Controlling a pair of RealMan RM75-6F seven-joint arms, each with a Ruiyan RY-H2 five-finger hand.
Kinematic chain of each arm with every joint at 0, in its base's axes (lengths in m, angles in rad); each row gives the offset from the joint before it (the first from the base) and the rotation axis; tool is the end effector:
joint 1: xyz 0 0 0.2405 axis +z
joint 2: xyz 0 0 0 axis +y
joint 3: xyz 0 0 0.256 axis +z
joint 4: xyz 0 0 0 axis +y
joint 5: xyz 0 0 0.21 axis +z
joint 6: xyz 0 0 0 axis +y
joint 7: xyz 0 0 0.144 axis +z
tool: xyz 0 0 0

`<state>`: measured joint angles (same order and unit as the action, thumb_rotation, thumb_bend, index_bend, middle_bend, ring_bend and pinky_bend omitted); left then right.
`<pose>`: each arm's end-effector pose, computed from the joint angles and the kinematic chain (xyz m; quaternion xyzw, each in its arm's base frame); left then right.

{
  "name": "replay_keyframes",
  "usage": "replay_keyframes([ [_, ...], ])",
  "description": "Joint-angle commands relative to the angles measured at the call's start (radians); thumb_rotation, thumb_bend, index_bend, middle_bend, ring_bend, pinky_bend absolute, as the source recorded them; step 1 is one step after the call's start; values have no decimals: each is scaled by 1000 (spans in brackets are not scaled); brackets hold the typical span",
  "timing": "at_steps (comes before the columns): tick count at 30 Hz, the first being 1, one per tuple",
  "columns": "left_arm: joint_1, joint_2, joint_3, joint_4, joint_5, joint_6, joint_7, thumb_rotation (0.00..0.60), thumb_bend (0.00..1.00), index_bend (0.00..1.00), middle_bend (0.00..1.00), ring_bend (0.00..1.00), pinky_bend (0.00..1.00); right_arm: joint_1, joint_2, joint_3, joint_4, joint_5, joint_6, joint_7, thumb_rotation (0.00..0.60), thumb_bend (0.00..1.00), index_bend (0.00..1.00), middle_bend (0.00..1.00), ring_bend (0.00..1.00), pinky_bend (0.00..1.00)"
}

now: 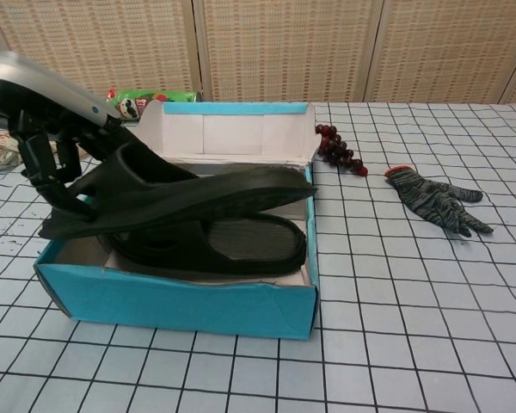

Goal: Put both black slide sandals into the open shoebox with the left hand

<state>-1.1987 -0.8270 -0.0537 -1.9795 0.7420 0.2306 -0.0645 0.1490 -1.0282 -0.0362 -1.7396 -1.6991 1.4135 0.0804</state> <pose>-0.0810 0.3176 0.0923 -0.7919 -0.5489 -0.1608 0.2138 -0.2668 -0.1743 0.1453 0.6700 -0.4028 0.4175 0.4632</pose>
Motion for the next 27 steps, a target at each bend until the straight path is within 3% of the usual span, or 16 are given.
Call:
replay_keyframes([
  [1,-34,-16,22,10,-16,-13,-18,600,876,694,878,635,819,-4,-3,-6,12,-4,6,14,600,199,0,0,0,0],
  [12,-202,-139,227,106,-127,19,-16,600,881,689,883,642,872,-5,-2,-14,38,-10,12,52,600,199,0,0,0,0],
  [27,-352,-304,420,194,-250,73,-7,600,881,689,891,644,877,-3,0,-23,46,-10,5,64,600,199,0,0,0,0],
])
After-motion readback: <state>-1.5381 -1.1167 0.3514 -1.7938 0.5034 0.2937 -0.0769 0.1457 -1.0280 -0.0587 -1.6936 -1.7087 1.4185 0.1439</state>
